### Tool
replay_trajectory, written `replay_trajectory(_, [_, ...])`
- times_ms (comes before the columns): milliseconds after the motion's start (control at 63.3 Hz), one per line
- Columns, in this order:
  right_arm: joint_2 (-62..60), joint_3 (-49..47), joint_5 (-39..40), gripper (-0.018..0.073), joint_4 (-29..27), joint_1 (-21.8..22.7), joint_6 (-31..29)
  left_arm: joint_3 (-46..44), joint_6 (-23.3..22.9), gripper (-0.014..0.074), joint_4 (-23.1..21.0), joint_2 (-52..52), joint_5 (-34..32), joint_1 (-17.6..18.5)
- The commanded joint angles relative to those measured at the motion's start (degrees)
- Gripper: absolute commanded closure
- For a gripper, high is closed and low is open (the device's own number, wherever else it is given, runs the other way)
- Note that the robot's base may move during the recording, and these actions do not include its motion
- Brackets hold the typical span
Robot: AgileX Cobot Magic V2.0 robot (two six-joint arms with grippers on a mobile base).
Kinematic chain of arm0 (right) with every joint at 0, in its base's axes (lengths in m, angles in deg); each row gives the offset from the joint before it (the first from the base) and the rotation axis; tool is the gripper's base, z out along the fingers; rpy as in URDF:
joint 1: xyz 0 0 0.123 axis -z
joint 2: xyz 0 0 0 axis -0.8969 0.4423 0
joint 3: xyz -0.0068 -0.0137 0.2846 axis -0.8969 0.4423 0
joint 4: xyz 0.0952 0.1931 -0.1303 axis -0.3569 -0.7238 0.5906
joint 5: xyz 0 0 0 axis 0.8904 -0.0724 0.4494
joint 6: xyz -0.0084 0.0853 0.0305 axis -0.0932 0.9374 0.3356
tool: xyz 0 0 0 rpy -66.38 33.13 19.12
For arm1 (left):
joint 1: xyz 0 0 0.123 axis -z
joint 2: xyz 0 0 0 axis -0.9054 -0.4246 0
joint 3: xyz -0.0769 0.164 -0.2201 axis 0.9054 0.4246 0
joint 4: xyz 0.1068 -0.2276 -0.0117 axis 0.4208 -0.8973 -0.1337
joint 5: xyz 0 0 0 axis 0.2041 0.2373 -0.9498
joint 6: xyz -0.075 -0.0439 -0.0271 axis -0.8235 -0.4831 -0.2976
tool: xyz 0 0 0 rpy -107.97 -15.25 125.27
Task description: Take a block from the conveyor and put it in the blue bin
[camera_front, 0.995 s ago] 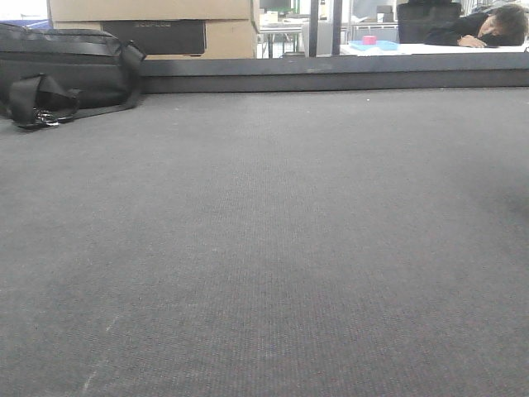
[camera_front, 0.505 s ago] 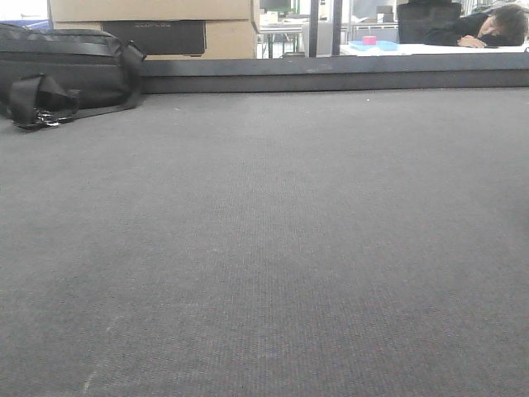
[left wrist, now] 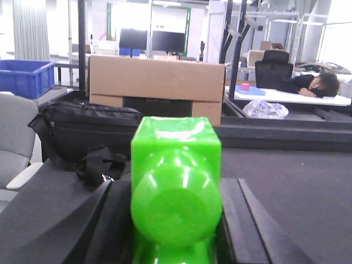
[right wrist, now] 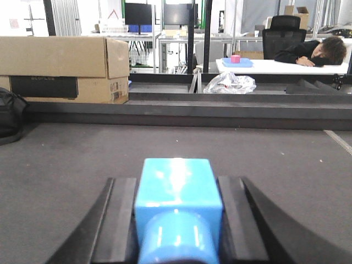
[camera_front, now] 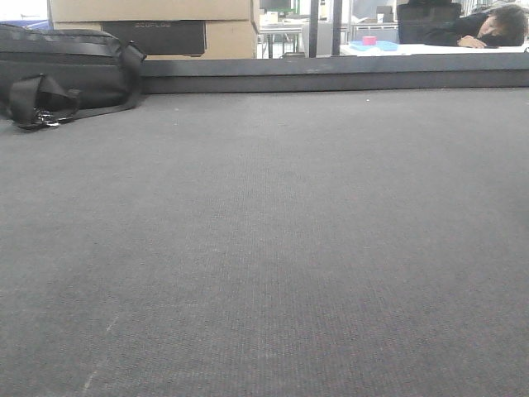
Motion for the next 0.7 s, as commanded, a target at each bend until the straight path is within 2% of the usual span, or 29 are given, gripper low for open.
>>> replay_trajectory(0, [-0.3,0.0,0.7,0.0721,0.1,-0.1,-0.5,0.1,-0.3,0.0708,-0.1,1.0,-1.4,0.3])
replay_trajectory(679, [-0.3,0.0,0.7,0.0721,0.1,-0.1,-0.5,0.1,-0.3,0.0708,-0.1,1.2,-1.4,0.3])
